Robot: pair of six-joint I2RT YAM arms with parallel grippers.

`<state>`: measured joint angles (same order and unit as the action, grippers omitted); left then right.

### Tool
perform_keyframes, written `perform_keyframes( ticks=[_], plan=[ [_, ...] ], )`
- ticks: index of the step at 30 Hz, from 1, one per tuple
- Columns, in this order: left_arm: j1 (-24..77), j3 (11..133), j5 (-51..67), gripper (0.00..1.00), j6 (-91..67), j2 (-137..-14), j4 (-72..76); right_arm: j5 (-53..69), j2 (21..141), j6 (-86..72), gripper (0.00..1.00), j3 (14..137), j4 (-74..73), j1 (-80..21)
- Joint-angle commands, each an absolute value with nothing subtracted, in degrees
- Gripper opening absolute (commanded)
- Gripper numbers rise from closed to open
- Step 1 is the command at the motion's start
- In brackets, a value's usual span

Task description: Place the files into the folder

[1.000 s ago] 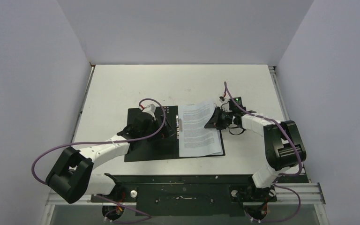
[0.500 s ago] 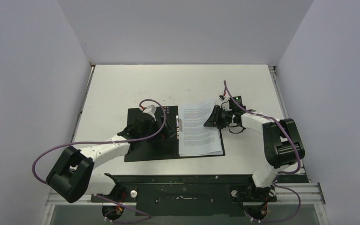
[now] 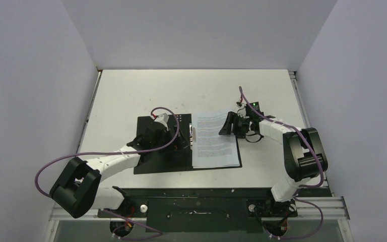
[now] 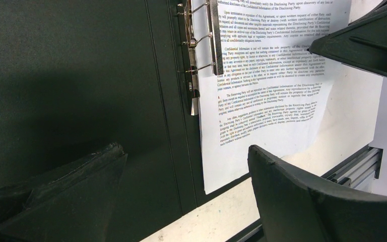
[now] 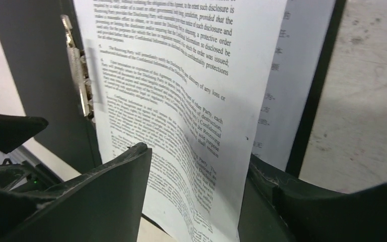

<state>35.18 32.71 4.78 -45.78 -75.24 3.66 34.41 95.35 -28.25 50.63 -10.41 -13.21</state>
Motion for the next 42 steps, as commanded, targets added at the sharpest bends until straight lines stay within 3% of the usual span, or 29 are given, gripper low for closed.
perform_keyframes(
  ticks=[1, 13, 25, 42],
  plan=[
    [35.4, 33.6, 4.4, 0.91, -44.5, -75.1, 5.1, 27.1, 91.6, -25.8, 0.59, 53.1, -13.4, -13.5],
    [35.5, 33.9, 3.0, 0.91, -44.5, -72.6, 2.8, 12.0, 84.3, -24.2, 0.68, 54.6, -19.8, -14.7],
    [35.4, 35.9, -2.4, 0.91, -44.3, -59.1, -8.8, 4.6, 78.9, -28.8, 0.68, 60.0, -20.9, -27.4],
    [35.1, 47.2, -3.0, 0.92, -33.1, -43.8, -29.1, -3.6, 98.7, -33.6, 0.58, 70.7, -16.6, -45.0]
  ],
)
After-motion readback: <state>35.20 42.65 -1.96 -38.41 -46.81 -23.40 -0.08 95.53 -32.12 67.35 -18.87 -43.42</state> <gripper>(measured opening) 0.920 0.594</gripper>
